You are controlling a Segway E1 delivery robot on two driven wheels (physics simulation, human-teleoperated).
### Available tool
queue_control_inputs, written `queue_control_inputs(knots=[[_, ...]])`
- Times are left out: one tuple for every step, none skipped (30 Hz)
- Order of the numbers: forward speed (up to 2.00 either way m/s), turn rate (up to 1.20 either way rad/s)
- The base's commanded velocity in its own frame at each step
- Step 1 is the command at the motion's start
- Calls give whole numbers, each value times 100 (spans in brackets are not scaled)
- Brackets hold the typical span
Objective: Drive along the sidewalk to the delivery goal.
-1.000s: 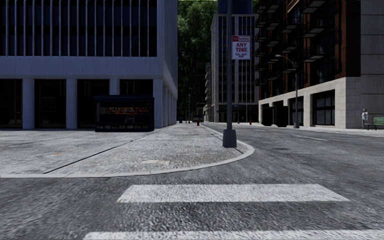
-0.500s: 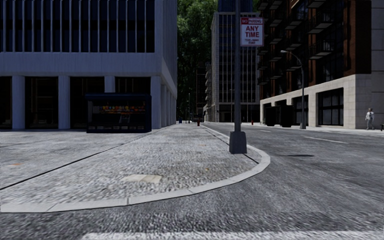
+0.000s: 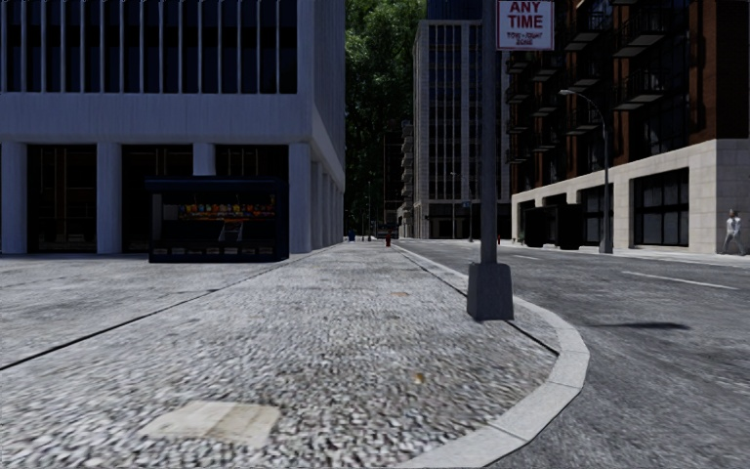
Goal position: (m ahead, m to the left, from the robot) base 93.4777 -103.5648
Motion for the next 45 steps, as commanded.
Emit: queue_control_inputs(knots=[[197, 0], [179, 0], [179, 0], [166, 0], [157, 0], [149, 0], [146, 0], [146, 0], [145, 0], [145, 0], [144, 0], [144, 0], [144, 0], [144, 0], [144, 0], [144, 0], [144, 0], [144, 0], [144, 0], [144, 0], [144, 0], [145, 0], [146, 0], [146, 0], [146, 0], [147, 0], [148, 0], [151, 0], [152, 0], [153, 0], [153, 0], [153, 0], [153, 0], [153, 0], [153, 0], [153, 0], [153, 0], [162, 0], [200, 0], [200, 0], [200, 0], [200, 0], [200, 0], [200, 0], [200, 0]])
